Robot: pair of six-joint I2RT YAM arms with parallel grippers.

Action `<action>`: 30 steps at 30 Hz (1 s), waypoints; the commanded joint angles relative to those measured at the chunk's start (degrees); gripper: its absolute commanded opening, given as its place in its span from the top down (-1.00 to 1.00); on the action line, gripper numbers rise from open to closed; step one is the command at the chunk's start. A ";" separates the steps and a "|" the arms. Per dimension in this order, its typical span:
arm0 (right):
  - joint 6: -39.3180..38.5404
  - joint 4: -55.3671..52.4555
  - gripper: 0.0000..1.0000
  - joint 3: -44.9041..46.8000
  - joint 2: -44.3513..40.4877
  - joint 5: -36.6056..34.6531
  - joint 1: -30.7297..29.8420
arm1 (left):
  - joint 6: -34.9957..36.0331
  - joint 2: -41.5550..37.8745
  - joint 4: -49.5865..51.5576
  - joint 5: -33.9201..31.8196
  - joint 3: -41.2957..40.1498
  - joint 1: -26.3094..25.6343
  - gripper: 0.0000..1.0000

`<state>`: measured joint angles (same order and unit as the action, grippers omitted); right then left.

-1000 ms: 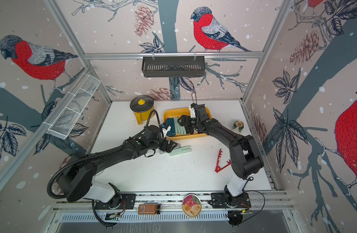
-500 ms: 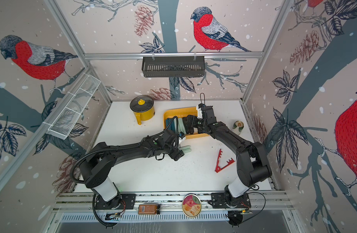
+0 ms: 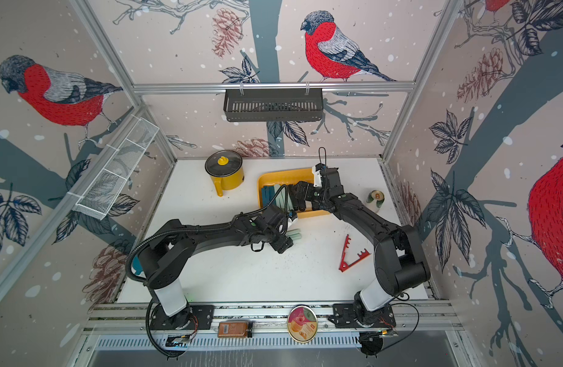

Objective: Put the pruning pliers into the storage box
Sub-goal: Pick up the pruning pliers from the center of the board.

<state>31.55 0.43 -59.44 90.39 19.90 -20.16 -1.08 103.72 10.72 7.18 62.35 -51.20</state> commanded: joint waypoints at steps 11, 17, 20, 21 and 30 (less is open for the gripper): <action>0.55 3.34 -0.94 2.55 -1.88 2.22 1.52 | -0.91 1.55 2.19 3.87 1.37 -1.18 -0.49; 0.80 3.76 -0.94 3.69 -2.28 2.74 2.45 | -2.34 3.33 3.93 -0.44 3.02 -1.26 -0.43; 0.88 4.01 -0.94 4.14 -2.67 2.87 2.85 | -2.43 3.63 4.32 -2.27 3.54 -1.38 -0.37; 0.95 4.14 -0.94 4.37 -2.78 2.99 3.03 | -2.35 3.81 4.55 -2.35 3.73 -1.36 -0.35; 1.14 5.01 -0.94 6.08 -3.75 4.08 4.72 | -2.08 6.17 5.45 -3.81 6.28 -2.21 -0.22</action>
<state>31.99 3.57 -53.71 87.29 22.96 -15.92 -4.01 109.21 14.74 4.40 67.59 -52.97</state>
